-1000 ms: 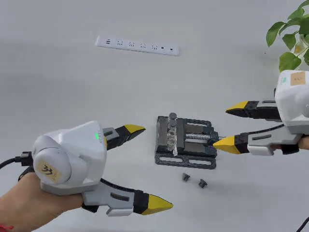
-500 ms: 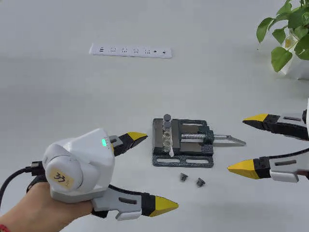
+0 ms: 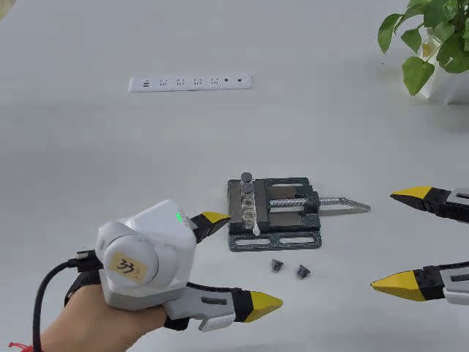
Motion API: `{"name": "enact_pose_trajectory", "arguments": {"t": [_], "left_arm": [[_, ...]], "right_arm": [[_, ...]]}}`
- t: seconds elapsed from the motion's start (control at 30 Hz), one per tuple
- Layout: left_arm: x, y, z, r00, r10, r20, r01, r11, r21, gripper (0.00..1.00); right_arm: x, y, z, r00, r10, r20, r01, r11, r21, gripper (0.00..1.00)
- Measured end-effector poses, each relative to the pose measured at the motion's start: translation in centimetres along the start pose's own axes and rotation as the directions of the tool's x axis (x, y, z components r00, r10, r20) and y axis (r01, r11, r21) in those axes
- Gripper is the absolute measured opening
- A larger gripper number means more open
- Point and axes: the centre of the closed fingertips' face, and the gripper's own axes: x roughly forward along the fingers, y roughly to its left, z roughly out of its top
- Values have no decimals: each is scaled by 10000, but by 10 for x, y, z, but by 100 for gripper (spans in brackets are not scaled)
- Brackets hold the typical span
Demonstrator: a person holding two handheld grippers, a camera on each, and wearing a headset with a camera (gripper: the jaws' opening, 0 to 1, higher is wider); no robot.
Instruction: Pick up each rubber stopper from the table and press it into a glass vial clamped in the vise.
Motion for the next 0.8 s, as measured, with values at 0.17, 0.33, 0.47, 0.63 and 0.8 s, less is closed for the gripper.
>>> {"name": "enact_pose_trajectory", "arguments": {"t": [0.17, 0.33, 0.47, 0.63, 0.8], "left_arm": [[9, 1, -6, 9979, 433, -485, -464, 9967, -659, 62], [19, 5, -13, 9926, 820, -898, -925, 9886, -1191, 57], [28, 5, -19, 9843, 1043, -1426, -1240, 9827, -1373, 51], [38, 7, -29, 9710, 1336, -1984, -1708, 9679, -1845, 41], [51, 6, -43, 9599, 1273, -2498, -1829, 9596, -2139, 33]], "right_arm": [[-6, 5, -4, 9997, -93, 231, 89, 9998, 167, 78], [-11, 7, -8, 9989, -210, 423, 198, 9994, 279, 78], [-12, 10, -10, 9984, -199, 528, 177, 9989, 430, 78], [-14, 10, -9, 9970, -258, 731, 222, 9985, 505, 77], [-19, 8, -13, 9955, -318, 893, 265, 9978, 605, 76]]}}
